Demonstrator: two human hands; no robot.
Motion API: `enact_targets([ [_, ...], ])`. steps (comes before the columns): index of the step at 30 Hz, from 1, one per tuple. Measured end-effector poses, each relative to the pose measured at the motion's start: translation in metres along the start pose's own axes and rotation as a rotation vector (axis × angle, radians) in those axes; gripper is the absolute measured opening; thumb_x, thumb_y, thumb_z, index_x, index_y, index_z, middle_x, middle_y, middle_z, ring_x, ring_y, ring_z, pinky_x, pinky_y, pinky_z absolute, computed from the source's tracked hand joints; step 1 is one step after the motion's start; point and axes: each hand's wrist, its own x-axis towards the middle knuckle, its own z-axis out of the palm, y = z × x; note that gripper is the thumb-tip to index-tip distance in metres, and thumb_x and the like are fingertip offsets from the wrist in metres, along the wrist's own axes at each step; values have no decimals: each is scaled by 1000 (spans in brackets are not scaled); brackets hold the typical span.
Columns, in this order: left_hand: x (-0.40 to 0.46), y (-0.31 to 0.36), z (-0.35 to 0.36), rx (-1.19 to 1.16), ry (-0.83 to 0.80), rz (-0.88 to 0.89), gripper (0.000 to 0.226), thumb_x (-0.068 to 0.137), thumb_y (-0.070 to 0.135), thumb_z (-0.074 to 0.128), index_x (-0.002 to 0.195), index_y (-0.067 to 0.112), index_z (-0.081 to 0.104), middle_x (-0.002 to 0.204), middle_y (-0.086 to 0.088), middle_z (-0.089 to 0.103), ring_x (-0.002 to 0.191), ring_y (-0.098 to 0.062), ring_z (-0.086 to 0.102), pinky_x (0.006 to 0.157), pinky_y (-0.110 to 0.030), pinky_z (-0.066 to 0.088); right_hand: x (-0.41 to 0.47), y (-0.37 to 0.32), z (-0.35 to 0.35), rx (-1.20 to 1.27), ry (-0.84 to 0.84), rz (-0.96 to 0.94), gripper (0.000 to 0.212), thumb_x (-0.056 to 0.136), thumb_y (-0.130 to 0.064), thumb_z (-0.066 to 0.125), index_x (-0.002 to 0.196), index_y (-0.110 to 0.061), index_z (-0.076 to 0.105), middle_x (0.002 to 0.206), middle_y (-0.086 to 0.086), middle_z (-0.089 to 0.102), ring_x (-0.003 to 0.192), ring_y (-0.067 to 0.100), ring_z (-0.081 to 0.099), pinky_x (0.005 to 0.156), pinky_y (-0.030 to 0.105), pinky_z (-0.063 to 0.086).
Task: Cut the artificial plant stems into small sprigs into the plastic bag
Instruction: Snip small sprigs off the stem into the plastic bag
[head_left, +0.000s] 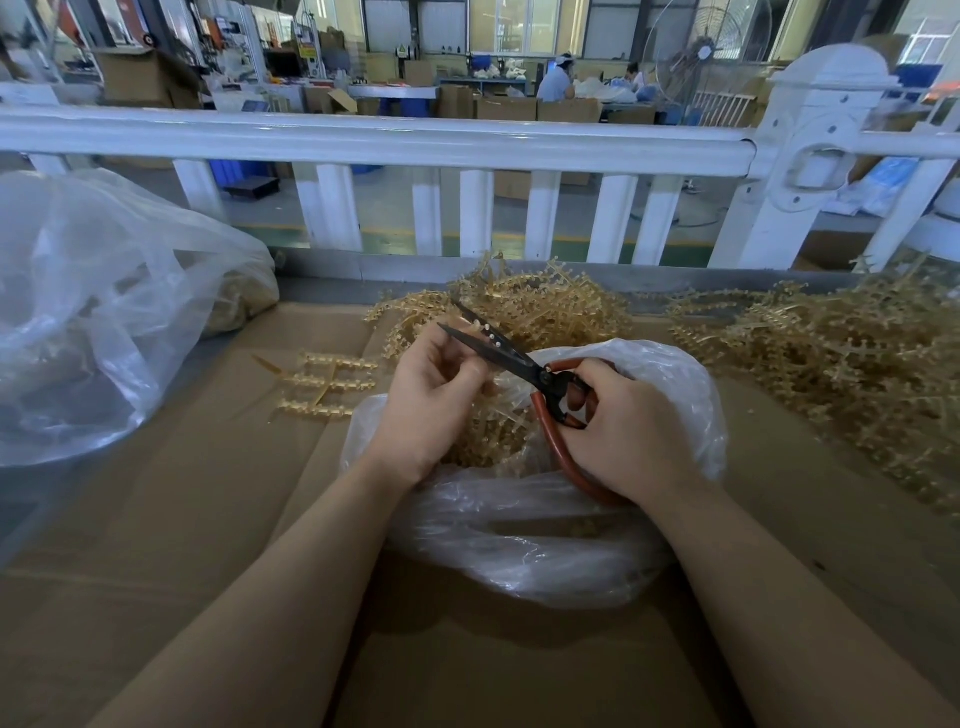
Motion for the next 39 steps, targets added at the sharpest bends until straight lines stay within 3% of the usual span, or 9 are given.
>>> enact_targets([
  [3,0,0,0,-16,10,-4,11,95,-6,55,104,0,57,83,-11,68,67,-11,61,63,-27,51,0,1,0,7,-2,-6,55,79,-72,44,101,-27,68,82,-13,70,73,8,66,69,30,59],
  [5,0,0,-1,-20,23,-7,12,94,-7,56,106,-4,54,79,-15,66,63,-12,60,61,-30,50,-1,1,-1,5,0,-12,55,79,-72,44,103,-28,68,83,-14,69,73,7,65,68,28,58],
  [7,0,1,-1,-20,25,-9,12,93,-8,56,103,-2,54,79,-23,64,62,-13,60,59,-29,49,-1,0,-2,1,-1,-9,56,79,-72,43,105,-29,67,85,-15,68,75,7,65,69,25,58],
  [18,3,5,0,-172,124,-113,19,94,-13,50,95,5,48,79,-11,63,61,-9,62,58,-23,52,-1,3,0,-14,26,0,45,84,-70,50,94,-26,59,81,-15,64,72,5,61,65,26,55],
  [22,1,3,1,-138,89,-88,17,91,-13,57,106,-8,53,72,-1,66,63,-8,66,59,-21,52,-2,2,0,-40,19,-6,46,84,-69,48,93,-25,58,81,-13,64,70,7,62,64,29,56],
  [24,2,3,0,-122,74,-95,16,92,-8,60,106,-13,56,78,-8,69,66,-11,66,61,-20,53,-2,2,0,-41,15,1,44,84,-66,51,94,-24,59,82,-13,65,71,7,63,65,30,57],
  [28,4,3,-2,-106,78,-95,11,91,-3,64,84,7,63,81,-13,64,67,-10,60,62,-19,51,-1,3,-1,-44,6,19,38,86,-62,58,95,-25,59,83,-14,64,73,7,62,65,23,52],
  [34,5,0,-2,-177,89,-110,8,89,-2,66,88,6,65,75,-2,67,68,-8,63,65,-19,53,-2,2,-3,22,79,43,34,88,-50,72,103,-20,63,86,-13,66,77,6,62,69,28,56],
  [39,6,-4,-4,-201,61,-76,2,90,-5,64,91,-4,62,74,-6,68,66,-10,63,65,-19,53,-2,-1,-4,-18,23,1,45,85,-65,55,102,-24,61,87,-14,66,77,8,64,69,29,57],
])
